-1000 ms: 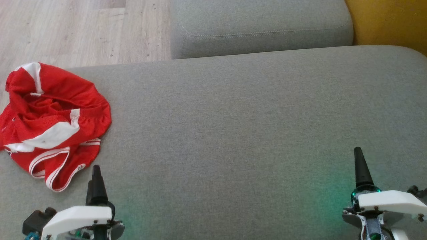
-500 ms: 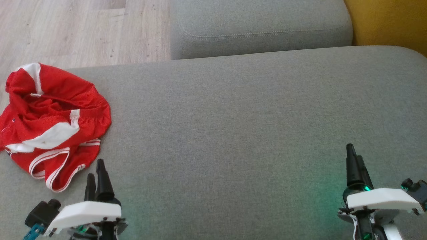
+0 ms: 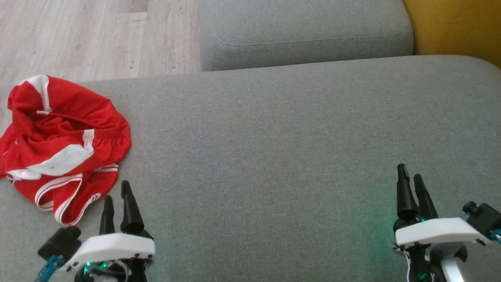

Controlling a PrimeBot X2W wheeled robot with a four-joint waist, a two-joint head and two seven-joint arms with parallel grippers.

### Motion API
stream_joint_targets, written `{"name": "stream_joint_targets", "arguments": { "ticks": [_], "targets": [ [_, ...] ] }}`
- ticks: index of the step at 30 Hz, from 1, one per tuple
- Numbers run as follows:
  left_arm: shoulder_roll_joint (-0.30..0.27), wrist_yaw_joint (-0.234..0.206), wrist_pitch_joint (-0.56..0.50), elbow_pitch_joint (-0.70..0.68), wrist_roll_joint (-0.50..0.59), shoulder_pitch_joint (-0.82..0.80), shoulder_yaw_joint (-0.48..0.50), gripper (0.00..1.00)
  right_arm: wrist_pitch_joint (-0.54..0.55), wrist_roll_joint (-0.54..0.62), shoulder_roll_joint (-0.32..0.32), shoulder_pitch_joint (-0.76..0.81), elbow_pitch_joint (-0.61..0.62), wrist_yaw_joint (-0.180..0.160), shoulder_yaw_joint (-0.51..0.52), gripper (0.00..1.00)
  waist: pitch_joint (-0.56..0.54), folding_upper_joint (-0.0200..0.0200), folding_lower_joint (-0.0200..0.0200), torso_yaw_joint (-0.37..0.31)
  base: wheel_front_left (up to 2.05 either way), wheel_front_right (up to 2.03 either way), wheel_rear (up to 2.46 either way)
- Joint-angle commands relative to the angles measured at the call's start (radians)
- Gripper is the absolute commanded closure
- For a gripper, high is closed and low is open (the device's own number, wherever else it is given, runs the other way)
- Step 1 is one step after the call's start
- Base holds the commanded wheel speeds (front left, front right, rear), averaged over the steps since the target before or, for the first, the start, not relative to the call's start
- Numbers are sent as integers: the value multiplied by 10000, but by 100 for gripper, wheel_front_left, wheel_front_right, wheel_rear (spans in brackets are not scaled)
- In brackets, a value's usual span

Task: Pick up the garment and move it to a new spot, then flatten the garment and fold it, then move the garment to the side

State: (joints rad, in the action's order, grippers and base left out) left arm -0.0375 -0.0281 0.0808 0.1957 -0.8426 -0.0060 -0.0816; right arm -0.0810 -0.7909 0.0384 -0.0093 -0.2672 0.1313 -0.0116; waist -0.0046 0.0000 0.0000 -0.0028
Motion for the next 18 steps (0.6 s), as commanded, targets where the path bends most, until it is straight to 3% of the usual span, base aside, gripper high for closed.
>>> {"name": "stream_joint_targets", "arguments": {
  "ticks": [1, 18],
  "targets": [
    [-91, -82, 134, -412, 343, -545, 64, 0, -144, 346, 82, -442, 401, -3, -190, 0, -4, 0, 0, -1, 0, 0, 0],
    [-102, -531, 638, -685, 2450, -605, -388, 0, -645, 2549, 93, -479, 608, -4, -507, 0, 14, 0, 0, -41, 0, 0, 0]
  ]
}}
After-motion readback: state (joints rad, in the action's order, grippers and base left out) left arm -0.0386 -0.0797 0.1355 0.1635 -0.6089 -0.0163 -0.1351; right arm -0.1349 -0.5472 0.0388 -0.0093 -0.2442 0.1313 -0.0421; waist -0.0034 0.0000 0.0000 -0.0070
